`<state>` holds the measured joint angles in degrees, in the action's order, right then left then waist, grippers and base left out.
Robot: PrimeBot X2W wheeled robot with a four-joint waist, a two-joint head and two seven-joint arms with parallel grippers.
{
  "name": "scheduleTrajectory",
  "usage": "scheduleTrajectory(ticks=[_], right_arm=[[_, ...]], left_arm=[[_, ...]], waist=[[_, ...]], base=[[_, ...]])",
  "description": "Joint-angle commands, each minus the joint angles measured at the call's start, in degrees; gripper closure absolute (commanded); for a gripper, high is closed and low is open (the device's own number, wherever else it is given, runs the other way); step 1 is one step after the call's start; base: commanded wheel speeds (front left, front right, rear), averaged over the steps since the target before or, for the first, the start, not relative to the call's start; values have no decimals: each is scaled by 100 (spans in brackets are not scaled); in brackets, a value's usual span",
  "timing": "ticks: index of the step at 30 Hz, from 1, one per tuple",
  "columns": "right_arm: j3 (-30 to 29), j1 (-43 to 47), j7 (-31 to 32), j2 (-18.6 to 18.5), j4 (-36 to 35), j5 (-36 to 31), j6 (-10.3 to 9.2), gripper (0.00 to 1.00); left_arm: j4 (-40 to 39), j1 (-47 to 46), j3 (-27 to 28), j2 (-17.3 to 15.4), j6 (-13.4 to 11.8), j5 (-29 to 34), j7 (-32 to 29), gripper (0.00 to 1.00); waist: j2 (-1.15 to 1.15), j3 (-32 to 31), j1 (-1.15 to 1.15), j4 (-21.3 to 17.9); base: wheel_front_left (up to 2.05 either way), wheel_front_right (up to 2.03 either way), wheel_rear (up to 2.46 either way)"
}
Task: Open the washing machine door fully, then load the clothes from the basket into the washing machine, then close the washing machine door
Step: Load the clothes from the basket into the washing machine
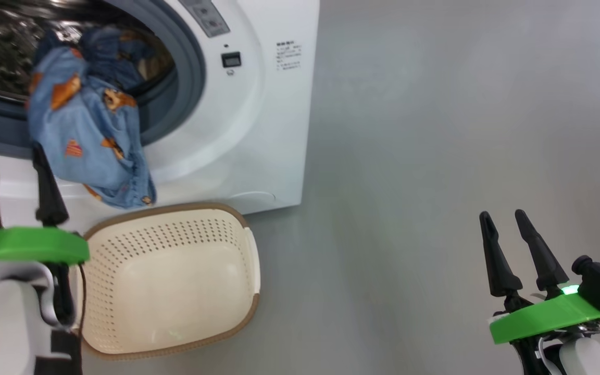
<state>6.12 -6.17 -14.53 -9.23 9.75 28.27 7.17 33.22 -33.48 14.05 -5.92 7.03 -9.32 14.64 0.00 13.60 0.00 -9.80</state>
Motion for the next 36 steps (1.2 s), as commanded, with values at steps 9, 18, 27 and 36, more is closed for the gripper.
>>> scheduleTrajectory(ticks=[9, 18, 27, 36], right_arm=[[59, 240, -47, -195, -84, 55, 32, 0], [-24, 382, -47, -270, -103, 58, 32, 0], [-154, 623, -47, -287, -111, 25, 32, 0], [-194, 747, -47, -292, -120, 22, 32, 0]], left_arm=[[-596, 846, 201, 32, 34, 211, 36, 0], [-1154, 1707, 193, 130, 43, 247, 36, 0], [-1636, 2419, 32, 210, 45, 131, 36, 0], [-1948, 2896, -175, 210, 46, 66, 36, 0]], waist=[[0, -525, 0, 289], [0, -669, 0, 391], [0, -880, 0, 567], [0, -980, 0, 665]], base=[[0, 0, 0], [0, 0, 0], [0, 0, 0], [0, 0, 0]])
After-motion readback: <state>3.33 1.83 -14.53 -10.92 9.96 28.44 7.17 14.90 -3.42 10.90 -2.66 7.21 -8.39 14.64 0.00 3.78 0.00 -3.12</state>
